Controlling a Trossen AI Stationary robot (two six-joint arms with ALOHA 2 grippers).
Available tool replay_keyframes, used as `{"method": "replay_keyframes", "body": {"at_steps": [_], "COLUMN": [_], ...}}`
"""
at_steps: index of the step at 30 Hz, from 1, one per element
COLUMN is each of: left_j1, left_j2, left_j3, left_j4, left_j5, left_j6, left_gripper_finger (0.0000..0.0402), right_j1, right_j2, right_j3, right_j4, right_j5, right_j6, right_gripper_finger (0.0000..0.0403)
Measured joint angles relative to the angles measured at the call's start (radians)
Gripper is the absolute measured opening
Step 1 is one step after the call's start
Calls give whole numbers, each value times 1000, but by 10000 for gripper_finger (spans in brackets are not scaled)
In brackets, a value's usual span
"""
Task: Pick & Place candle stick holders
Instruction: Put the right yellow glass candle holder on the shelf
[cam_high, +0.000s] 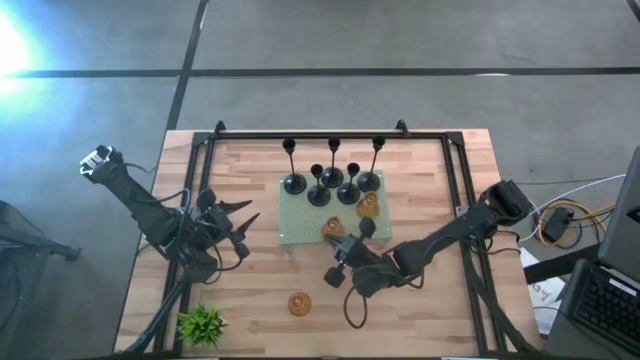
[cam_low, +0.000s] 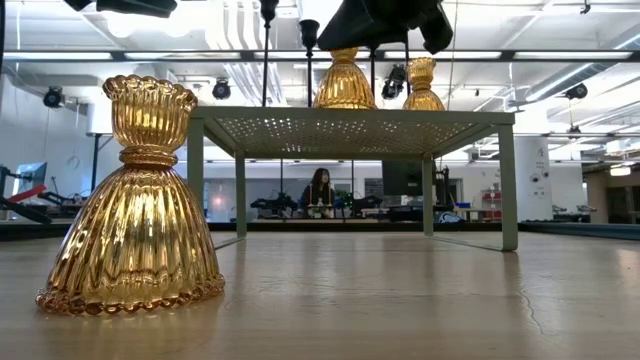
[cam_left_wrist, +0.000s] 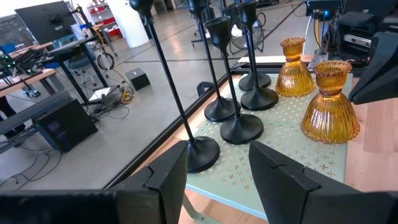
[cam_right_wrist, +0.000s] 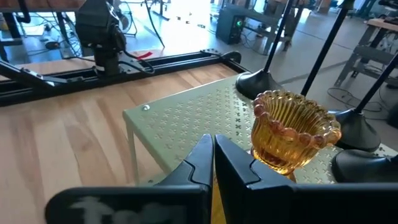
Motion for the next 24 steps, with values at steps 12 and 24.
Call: {"method": "replay_keyframes", "body": {"at_steps": [12,24], "left_j1": [0,0], "left_j2": [0,0], "left_j3": [0,0], "left_j4": [0,0], "left_j5": [0,0], "left_j6": [0,0], "left_gripper_finger": [177,177], "right_j1": [-22,-26], "right_j2": [0,-2], "right_j3": [-2,-2], "right_j4": [-53,-85], "right_j5": [13,72], "right_j6": [-2,4], "right_gripper_finger": [8,8]}}
